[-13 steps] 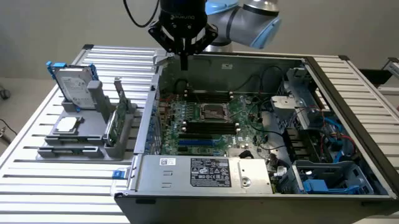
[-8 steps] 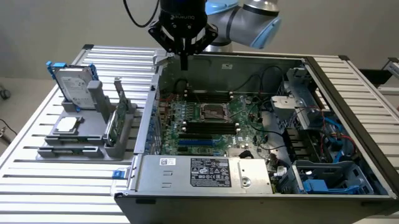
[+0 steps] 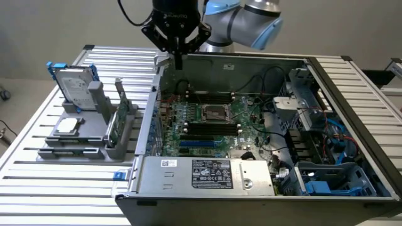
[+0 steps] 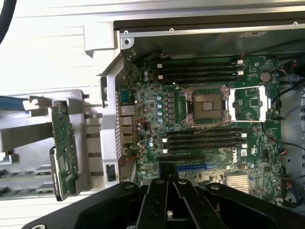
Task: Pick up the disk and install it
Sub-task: 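Reach for the disk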
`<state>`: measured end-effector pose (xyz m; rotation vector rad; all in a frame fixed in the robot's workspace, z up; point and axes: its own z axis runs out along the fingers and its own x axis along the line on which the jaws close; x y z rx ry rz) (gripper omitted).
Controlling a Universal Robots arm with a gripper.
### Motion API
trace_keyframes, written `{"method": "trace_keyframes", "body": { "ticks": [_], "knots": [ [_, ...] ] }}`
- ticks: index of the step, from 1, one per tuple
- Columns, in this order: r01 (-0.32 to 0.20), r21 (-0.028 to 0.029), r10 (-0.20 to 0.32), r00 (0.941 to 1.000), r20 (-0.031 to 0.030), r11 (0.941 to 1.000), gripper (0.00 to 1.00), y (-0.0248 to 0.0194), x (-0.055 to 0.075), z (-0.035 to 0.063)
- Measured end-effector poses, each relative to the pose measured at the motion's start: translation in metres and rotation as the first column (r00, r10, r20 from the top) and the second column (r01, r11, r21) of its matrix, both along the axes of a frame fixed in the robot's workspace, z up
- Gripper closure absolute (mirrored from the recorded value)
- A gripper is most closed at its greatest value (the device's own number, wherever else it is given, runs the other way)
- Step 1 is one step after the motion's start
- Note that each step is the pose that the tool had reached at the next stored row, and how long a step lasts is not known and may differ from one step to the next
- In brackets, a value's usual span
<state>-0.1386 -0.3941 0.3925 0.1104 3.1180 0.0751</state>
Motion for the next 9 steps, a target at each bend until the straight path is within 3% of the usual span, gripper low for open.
{"method": "trace_keyframes", "body": {
  "ticks": [9],
  "knots": [
    [0.000, 0.0000, 0.000, 1.0000, -0.0001, 1.0000, 0.89, 0.0127, -0.041, -0.0013]
  ]
}}
